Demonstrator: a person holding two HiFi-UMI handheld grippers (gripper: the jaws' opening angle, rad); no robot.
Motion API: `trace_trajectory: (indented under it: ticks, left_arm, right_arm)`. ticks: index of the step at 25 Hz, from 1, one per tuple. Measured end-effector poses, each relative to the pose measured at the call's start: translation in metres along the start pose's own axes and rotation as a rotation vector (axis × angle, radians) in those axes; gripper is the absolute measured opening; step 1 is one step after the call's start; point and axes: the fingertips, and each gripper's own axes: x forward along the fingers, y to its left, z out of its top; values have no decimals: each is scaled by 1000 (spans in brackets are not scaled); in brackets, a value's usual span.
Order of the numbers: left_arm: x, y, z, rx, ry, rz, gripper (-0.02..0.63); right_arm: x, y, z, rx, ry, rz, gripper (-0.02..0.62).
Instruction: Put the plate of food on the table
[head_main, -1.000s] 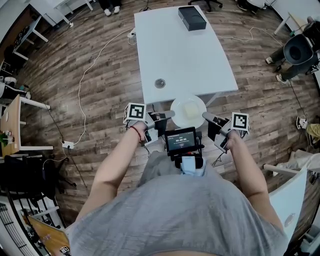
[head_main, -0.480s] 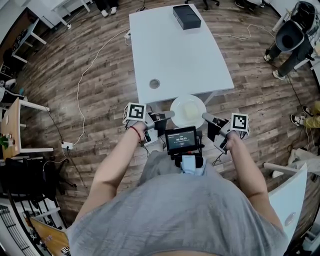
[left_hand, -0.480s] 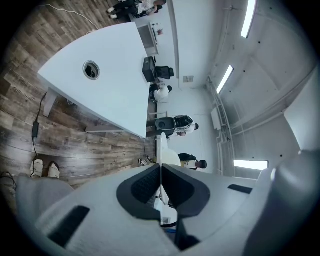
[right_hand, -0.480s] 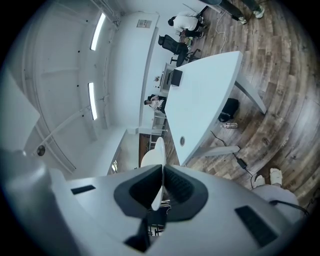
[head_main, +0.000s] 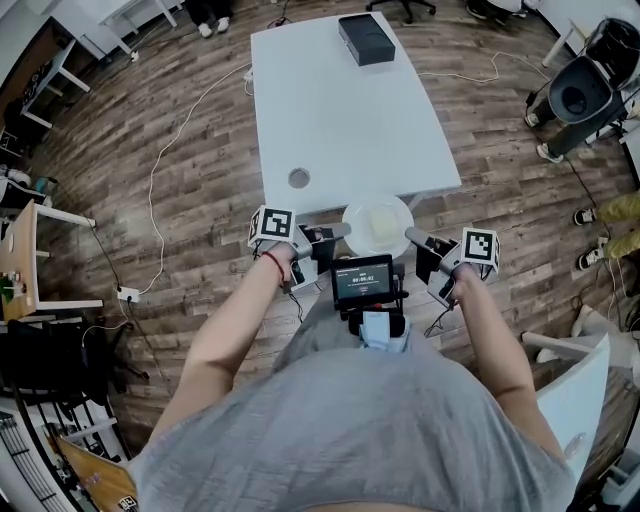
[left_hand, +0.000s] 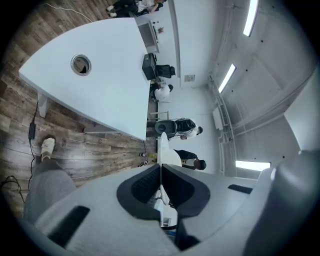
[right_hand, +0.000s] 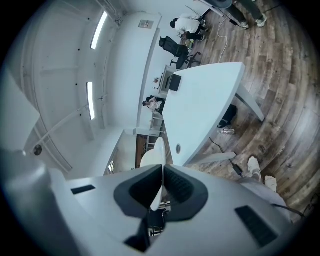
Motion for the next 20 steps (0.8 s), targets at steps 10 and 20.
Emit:
trace_trajectory:
  ticks: [10,20]
  left_arm:
    - [38,-1,88,16,9,-3,26]
    - [61,-8,189,27,17,-17,26]
  right_arm:
    - [38,-6,87,-35,-13,-26,37]
    - [90,4,176,-52,-15,-41,37]
